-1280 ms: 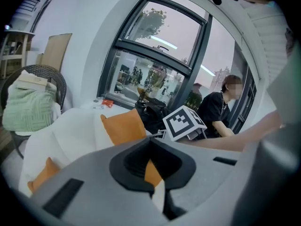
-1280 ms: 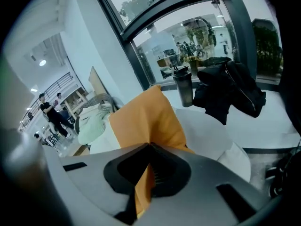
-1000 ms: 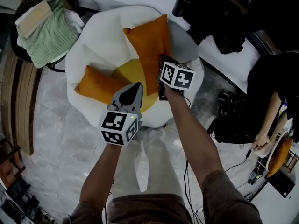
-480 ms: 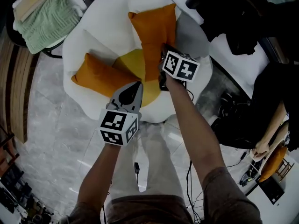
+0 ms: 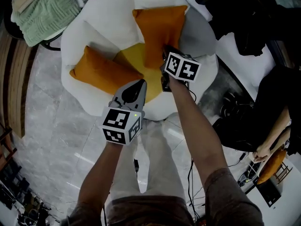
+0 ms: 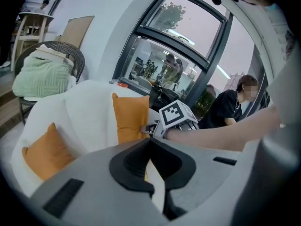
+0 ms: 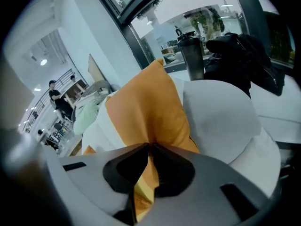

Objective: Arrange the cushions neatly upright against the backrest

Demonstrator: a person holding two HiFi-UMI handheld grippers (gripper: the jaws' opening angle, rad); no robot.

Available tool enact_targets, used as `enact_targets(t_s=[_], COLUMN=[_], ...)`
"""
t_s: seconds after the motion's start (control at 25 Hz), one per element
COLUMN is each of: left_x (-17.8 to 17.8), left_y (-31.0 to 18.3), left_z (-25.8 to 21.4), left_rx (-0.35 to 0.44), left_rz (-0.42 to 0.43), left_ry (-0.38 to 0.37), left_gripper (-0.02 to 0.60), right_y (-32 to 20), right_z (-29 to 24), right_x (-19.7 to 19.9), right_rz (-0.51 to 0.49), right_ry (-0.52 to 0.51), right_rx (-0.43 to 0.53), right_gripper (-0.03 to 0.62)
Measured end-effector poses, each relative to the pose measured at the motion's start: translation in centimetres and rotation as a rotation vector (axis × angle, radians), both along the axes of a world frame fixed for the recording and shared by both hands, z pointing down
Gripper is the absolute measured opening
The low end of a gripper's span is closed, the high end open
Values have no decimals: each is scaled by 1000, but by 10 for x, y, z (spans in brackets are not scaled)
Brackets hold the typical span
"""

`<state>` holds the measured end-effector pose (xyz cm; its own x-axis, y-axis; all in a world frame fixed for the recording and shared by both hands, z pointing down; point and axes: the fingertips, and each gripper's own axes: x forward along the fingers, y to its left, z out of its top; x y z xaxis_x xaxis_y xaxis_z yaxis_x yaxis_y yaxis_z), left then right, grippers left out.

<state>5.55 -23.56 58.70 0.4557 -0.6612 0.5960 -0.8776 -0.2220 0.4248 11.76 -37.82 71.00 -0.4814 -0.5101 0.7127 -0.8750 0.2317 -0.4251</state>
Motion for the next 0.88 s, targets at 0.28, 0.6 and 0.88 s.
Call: enact_targets(t_s=[0.28, 0.6, 0.88], left_x=[13, 10, -3], left_y=[-1, -2, 8], left_z=[-7, -24, -45], left_rx=[9, 30, 40], left_rz=[26, 21, -5], left_ry=[9, 11, 1], left_gripper=[5, 5, 3], right_y=[6, 28, 67], right_z=[-3, -22, -43], right_x=[-3, -4, -23], right_rz=[-82, -145, -267], right_ry=[56, 92, 79], right_rx=[26, 62, 90], right_gripper=[49, 48, 48])
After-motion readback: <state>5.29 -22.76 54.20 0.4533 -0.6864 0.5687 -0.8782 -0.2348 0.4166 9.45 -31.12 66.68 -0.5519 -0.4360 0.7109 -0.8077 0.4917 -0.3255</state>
